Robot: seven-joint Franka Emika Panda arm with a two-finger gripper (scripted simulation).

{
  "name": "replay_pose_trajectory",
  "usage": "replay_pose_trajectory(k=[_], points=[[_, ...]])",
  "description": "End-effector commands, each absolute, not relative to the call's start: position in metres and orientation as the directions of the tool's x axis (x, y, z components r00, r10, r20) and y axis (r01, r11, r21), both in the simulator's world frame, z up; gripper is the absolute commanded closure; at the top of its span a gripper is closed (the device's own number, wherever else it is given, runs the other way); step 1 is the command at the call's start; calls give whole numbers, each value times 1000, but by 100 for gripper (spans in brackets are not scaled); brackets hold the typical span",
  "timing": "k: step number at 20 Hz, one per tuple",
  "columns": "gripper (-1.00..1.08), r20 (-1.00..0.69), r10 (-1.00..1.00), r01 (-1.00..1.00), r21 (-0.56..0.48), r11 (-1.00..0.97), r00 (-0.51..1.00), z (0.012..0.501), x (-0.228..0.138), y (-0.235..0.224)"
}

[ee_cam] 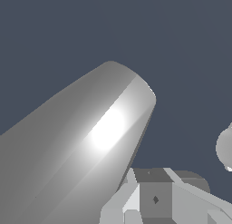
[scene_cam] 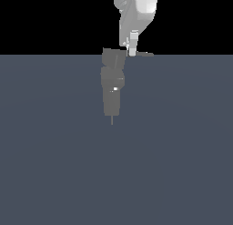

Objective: Turn on the faucet by rotating a designated handle.

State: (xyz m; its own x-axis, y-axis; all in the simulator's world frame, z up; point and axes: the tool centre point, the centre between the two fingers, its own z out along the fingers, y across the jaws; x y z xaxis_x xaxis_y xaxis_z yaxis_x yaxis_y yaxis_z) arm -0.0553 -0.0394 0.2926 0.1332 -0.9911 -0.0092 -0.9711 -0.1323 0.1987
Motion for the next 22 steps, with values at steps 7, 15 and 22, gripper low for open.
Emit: replay_pose_trajectory(k=[7,15,22], points=[[108,-6,-994,-974,200,-106,107,287,-37,-72],[108,-5,-995,-975,198,-100,101,285,-20,-90],[108,-5,-995,-976,197,-95,95,283,-6,-106]])
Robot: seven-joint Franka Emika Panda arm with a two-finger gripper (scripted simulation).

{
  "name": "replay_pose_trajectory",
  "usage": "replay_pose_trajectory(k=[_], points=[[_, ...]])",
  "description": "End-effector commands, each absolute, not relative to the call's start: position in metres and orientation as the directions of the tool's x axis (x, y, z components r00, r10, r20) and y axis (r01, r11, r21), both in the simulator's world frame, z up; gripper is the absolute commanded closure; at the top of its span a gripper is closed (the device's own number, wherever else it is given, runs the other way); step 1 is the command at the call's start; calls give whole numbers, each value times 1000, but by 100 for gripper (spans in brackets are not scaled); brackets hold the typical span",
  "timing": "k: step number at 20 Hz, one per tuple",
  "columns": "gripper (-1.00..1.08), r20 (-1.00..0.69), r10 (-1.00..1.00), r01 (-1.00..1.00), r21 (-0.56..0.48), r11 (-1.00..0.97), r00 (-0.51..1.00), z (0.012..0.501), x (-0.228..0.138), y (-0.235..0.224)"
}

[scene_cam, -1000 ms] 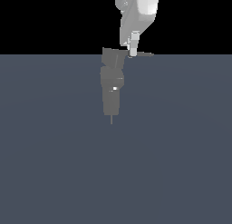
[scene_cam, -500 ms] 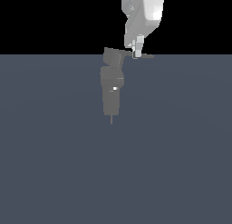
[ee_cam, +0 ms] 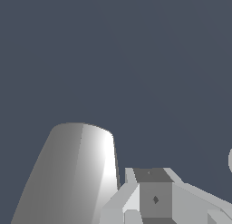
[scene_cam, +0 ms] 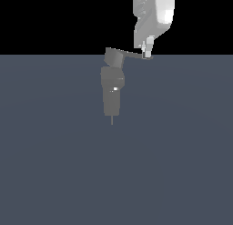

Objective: Turn on the faucet by rotating a designated handle.

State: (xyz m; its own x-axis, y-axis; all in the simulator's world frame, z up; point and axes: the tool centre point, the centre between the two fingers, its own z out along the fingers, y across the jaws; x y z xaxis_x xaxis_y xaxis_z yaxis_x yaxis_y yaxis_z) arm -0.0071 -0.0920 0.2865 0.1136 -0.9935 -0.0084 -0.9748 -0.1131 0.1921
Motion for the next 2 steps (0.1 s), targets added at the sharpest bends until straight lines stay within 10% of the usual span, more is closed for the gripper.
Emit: replay_pose_trajectory(k=[1,2], points=[[108,-5,-996,-976,196,-94,95,282,-4,-109],[108,-5,-996,-976,196,-94,95,282,-4,-109]])
